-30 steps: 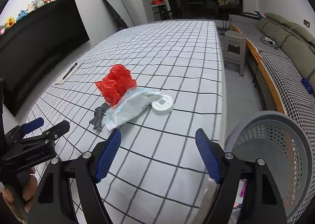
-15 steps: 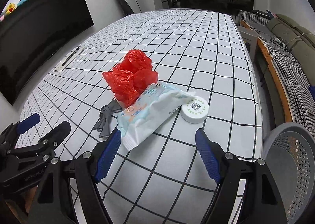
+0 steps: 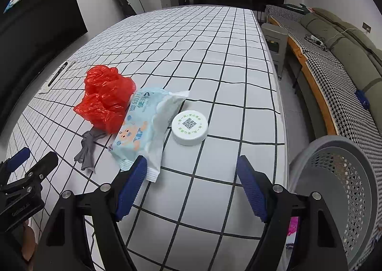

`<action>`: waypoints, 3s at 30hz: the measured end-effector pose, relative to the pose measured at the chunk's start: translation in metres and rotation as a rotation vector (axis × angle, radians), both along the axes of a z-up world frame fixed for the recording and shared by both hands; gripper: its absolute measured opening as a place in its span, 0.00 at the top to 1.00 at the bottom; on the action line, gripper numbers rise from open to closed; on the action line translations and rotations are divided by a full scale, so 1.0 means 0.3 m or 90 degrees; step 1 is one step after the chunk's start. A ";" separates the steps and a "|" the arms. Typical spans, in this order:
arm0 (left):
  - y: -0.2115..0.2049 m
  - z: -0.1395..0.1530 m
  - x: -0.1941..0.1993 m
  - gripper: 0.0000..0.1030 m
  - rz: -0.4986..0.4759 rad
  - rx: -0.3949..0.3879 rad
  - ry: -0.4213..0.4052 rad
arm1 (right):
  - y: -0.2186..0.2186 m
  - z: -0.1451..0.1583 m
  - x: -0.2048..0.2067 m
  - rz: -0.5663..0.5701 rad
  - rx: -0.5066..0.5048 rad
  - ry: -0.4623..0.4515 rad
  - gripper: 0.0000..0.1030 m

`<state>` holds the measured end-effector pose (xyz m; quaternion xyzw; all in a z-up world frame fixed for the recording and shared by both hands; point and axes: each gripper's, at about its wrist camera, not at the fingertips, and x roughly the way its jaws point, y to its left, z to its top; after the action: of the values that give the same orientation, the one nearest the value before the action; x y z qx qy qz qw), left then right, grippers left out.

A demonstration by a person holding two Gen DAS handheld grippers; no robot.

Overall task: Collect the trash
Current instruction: 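Approach and grasp the blue-white wet-wipes packet with the right gripper, then hold the wipes packet in the right gripper while the left gripper grasps the grey glove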

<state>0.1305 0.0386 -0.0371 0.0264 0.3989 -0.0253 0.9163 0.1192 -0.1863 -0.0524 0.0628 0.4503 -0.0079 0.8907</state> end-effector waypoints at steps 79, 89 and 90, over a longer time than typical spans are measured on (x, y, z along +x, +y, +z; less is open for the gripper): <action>-0.117 -0.016 0.016 0.06 -0.006 0.002 0.059 | -0.029 0.101 -0.232 0.010 0.037 -0.088 0.52; -0.167 -0.032 0.090 0.08 0.004 0.029 0.073 | -0.087 0.098 -0.250 -0.002 0.062 -0.094 0.52; -0.169 -0.033 0.097 0.09 0.004 0.029 0.075 | -0.093 0.099 -0.252 -0.004 0.064 -0.095 0.52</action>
<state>0.1597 -0.0122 -0.0469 0.0445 0.4527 -0.0147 0.8904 0.0436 -0.2142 -0.0227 0.1095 0.3820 0.0165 0.9175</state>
